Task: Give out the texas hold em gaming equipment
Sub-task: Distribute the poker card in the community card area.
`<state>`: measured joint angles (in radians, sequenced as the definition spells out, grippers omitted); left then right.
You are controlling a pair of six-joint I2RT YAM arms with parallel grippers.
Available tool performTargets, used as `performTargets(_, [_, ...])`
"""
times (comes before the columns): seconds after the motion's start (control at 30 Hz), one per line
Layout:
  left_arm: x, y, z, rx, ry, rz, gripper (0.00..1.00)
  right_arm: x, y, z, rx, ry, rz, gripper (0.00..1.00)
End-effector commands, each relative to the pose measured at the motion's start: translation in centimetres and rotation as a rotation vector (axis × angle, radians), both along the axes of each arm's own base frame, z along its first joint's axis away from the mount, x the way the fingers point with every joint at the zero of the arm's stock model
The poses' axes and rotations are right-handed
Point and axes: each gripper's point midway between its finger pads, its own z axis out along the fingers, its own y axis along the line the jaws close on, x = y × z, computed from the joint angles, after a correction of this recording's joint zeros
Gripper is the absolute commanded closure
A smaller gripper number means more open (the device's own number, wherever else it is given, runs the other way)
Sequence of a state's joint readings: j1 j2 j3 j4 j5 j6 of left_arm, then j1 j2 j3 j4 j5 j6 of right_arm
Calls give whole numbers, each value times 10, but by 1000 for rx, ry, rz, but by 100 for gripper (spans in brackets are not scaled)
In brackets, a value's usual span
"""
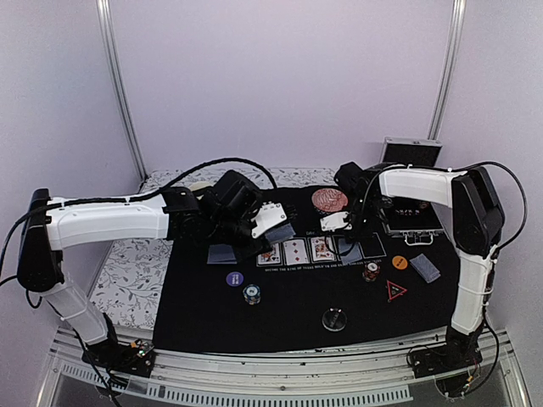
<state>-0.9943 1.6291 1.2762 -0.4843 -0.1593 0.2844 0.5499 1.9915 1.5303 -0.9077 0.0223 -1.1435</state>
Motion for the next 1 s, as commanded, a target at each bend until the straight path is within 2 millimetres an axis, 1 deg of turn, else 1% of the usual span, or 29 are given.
performTargets(0.0, [2,1,7,-16,-24,-1,57,13,13,-5,13,-25,41,98])
performTargets(0.1, [3,3,6,-11,-28,6,57,15,12,-11,7,-15,36,98])
performTargets(0.33, [3,4,7,-10,-31,8,57,29,3,-23,-25,-34,13,98])
performTargets(0.6, [3,4,7,-8,-36,8,57,38,0,-29,-38,-54,6,98])
performTargets(0.73, [3,4,7,-7,-35,8,57,48,-2,-30,-52,-96,-3,98])
performTargets(0.9, [3,5,7,-7,-37,8,57,51,-8,-35,-88,-113,-2,93])
performTargets(0.97, [3,5,8,-8,-37,7,57,48,-9,-34,-85,-117,4,89])
